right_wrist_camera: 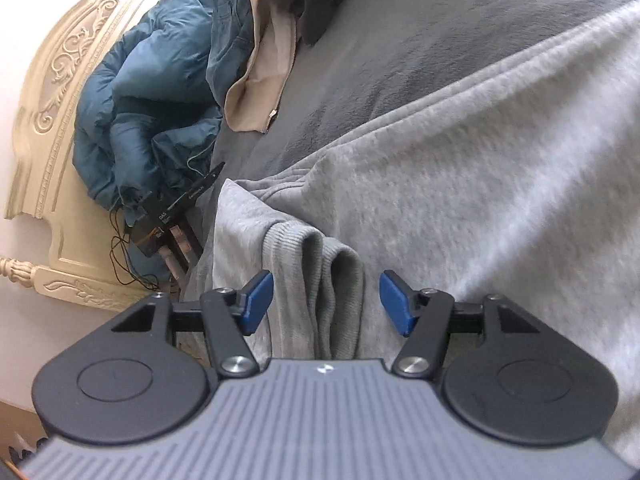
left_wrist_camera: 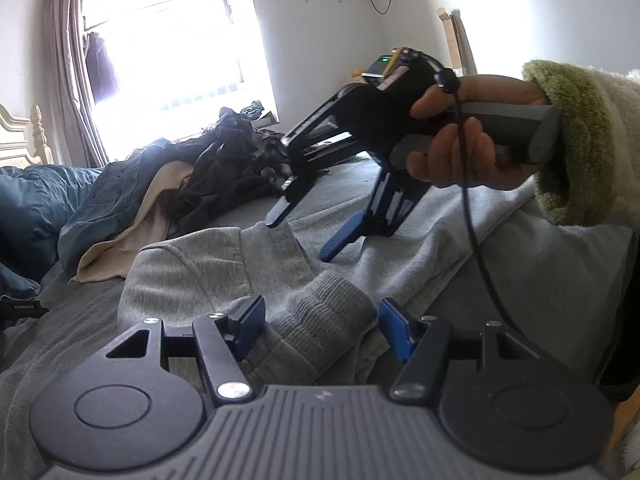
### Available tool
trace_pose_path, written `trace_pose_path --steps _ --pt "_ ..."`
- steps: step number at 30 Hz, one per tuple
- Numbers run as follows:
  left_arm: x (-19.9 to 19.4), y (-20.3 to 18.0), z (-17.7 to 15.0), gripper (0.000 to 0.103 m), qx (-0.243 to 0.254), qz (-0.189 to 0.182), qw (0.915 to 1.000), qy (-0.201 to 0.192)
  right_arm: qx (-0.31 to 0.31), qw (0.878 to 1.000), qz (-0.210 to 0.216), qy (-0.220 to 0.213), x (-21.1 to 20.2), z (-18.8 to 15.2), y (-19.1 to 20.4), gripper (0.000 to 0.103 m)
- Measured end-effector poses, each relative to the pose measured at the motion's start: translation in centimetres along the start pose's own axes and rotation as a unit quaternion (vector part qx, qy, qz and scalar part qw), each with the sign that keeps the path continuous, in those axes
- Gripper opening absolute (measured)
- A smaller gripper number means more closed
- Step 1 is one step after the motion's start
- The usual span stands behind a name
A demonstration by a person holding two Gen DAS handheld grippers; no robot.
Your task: Fold clothes
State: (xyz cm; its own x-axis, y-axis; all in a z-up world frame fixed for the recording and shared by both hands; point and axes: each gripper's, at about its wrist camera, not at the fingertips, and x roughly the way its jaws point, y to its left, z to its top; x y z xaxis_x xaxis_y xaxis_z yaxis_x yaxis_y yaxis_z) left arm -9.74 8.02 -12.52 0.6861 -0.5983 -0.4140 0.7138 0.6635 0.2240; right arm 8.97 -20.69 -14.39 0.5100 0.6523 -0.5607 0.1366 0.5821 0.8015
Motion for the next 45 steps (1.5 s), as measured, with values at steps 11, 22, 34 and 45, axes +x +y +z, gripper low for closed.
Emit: trace_pose_path --steps 11,22,34,45 --pt "-0.2 0.2 -0.3 0.064 -0.009 -0.004 0.9999 -0.006 -0.005 1.000 0.004 0.018 1.9 -0.1 0.5 0.061" --pt "-0.1 0.4 -0.4 0.064 -0.013 -0.003 0.9999 -0.007 -0.056 0.998 -0.002 0.022 3.1 -1.5 2.0 0.044" --pt "-1.1 0.7 0.3 0.067 0.006 0.029 0.9995 -0.009 -0.069 0.997 0.032 0.007 2.2 -0.5 4.1 0.021" --pt "0.3 0.0 0.8 0.066 0.026 0.066 0.9975 0.000 -0.042 0.998 0.042 0.019 2.6 0.2 4.1 0.022"
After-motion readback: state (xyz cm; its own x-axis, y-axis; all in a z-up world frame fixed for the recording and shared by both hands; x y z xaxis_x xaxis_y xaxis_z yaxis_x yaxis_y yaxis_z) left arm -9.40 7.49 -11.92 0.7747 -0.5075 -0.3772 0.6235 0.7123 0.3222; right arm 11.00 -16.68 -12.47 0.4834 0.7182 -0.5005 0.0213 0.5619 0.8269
